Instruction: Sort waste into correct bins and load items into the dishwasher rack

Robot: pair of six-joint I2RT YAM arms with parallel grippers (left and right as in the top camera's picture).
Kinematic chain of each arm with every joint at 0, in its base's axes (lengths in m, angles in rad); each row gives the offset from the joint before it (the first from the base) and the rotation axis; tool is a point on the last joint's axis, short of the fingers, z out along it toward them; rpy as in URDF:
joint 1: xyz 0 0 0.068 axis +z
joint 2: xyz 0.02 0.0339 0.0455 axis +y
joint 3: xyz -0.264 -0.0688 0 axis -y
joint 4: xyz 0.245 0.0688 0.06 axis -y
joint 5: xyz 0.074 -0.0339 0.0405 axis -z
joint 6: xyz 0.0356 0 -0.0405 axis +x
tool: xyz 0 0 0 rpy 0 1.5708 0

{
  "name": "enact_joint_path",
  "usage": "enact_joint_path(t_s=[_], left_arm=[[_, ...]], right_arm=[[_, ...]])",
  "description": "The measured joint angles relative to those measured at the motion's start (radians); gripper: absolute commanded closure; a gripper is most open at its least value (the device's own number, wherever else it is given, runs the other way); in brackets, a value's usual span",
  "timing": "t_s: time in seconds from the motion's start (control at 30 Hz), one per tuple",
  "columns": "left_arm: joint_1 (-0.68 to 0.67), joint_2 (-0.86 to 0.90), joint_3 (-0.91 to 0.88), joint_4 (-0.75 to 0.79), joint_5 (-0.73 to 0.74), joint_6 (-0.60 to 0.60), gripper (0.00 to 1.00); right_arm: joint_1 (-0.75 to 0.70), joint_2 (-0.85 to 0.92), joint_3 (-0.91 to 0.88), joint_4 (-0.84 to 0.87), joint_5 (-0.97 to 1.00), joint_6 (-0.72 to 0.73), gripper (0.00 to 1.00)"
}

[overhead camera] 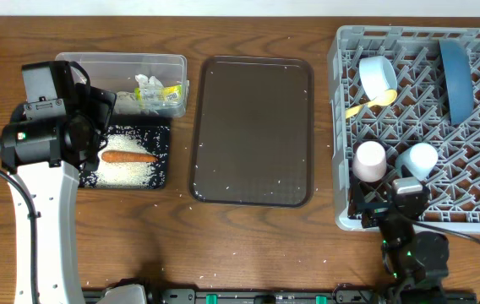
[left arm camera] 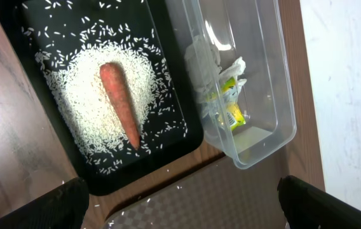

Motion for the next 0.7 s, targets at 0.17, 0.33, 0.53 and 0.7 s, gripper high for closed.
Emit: enact_joint_path(t_s=[0.17,0.33,0.53,0.7], left_arm=[[0.0,0.0,0.0,-0.001,0.0,0.0,0.02],[0.0,0.0,0.0,-0.001,0.0,0.0,0.02],[0.0,0.0,0.0,-0.001,0.0,0.0,0.02],[0.0,0.0,0.0,0.0,0.0,0.0,0.02]], right_arm=[[0.0,-0.069,-0.062,0.015,-0.006,0.022,0.01],[0.0,-0.109,-0.063,0.021,-0.007,0.028,0.01],[0.0,-0.109,-0.064,0.021,-0.007,0.032,0.01],[0.0,-0.109,-0.064,0.021,-0.007,0.039,0.01]])
